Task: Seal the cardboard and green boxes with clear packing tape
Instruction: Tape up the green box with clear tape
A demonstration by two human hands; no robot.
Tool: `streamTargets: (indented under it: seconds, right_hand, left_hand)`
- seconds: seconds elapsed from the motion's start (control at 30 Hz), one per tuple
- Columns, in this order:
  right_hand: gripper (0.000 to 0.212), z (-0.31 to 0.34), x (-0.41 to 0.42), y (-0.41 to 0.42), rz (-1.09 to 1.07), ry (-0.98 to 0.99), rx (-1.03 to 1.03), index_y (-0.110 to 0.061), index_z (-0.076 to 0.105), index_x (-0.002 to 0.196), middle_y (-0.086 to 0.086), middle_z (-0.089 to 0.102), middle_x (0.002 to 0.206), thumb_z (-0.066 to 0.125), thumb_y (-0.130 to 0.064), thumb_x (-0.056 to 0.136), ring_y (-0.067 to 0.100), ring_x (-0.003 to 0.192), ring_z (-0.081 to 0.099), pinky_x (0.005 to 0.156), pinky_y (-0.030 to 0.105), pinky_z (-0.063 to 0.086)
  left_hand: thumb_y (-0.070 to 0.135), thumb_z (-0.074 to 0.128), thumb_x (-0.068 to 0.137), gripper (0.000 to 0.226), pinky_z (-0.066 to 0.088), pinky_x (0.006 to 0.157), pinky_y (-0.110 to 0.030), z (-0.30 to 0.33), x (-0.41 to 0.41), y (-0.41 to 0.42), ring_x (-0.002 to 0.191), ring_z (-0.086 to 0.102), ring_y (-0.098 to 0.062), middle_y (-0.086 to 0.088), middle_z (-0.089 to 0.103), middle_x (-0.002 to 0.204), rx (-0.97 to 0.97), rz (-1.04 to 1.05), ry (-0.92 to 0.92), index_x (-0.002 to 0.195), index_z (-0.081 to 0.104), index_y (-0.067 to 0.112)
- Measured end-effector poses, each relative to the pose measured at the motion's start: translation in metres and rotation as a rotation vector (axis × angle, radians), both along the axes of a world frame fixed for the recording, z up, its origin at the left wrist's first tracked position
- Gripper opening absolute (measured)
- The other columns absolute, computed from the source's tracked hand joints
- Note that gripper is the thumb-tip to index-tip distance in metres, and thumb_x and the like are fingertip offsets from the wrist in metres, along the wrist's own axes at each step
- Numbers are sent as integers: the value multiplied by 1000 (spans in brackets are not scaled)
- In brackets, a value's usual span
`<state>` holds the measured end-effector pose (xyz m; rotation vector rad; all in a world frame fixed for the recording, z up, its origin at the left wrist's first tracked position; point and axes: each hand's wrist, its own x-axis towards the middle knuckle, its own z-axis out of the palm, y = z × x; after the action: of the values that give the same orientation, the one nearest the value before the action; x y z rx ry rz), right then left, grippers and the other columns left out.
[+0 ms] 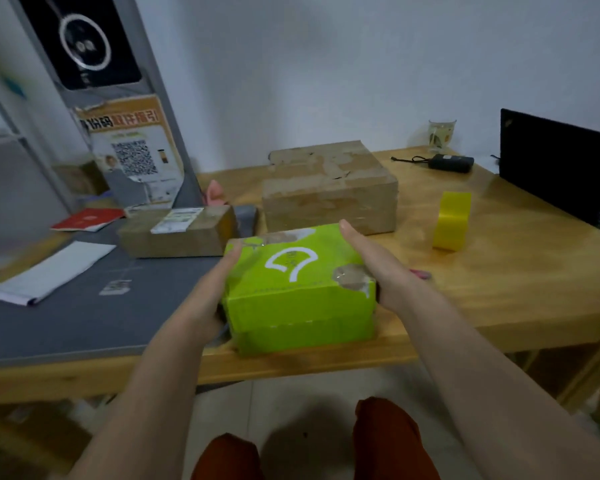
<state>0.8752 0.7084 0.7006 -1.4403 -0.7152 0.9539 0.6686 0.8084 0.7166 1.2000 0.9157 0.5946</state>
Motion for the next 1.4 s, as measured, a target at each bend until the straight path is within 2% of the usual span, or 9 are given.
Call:
streamTargets:
  seconds: [0.1,0.27,0.4,0.5,0.7,0.83,1.07,1.2,1.4]
  right_hand:
    - [36,13,-2,-5,25,-30,234,-37,42,129,-16,55,128,54,-27,96,4,96,61,81,23,54]
    - [55,25,3,-10,97,-24,565,-24,49,119,-4,56,130,55,15,80,16,114,57,80,34,57]
    - [53,21,-4,-8,-4,-49,531,-29,56,121,-6,59,132,77,-25,73,19,125,53,94,43,51]
    - [35,22,-10,0,-256,-193,421,-41,63,113,-9,60,128,73,-43,80,15,126,52,105,45,44]
    - [19,16,-6,10,-386,-76,344,-22,68,109,4,67,119,52,-25,99,20,113,62,103,45,46]
    - [21,20,-9,20,-341,40,340,-22,68,106,11,67,120,48,-21,100,22,105,64,94,40,50]
    - [40,34,-42,36,4,-41,230,-17,60,125,9,69,117,61,-34,88,24,104,67,88,39,53]
    - [59,28,-72,41,239,98,141,-27,53,127,3,70,117,62,-42,71,21,101,69,86,38,55]
    - [55,18,-106,90,183,242,108,-23,54,132,6,71,113,66,-38,81,23,94,70,79,36,56]
  left_hand:
    - [49,56,85,50,59,70,-37,-4,-2,0,98,72,-19,-1,73,113,5,-36,-260,130,59,27]
    - [61,68,82,81,34,110,-62,6,0,13,137,44,-35,-8,41,153,98,16,-567,151,33,34]
    - [67,49,89,64,49,99,-53,17,6,0,128,54,-32,-8,53,143,136,-21,-680,144,47,34]
    - [68,34,95,45,56,89,-44,8,12,-7,117,64,-23,-1,65,129,192,-119,-572,117,67,48]
    - [69,63,71,92,19,116,-29,-9,-4,11,147,5,3,25,5,160,871,-30,-116,150,18,52]
    - [55,78,62,104,30,114,-32,-11,-18,8,145,20,0,19,14,160,812,-17,-143,149,21,52]
    - [33,76,66,48,50,82,-66,2,-53,23,85,72,-34,-7,75,106,-113,199,-349,114,70,30]
    - [27,67,80,18,52,71,-46,11,-78,37,62,72,-30,-12,76,81,-224,203,-343,80,79,14]
    - [43,58,93,33,57,54,-32,22,-109,64,72,72,-23,-6,75,91,-151,507,-429,95,76,16]
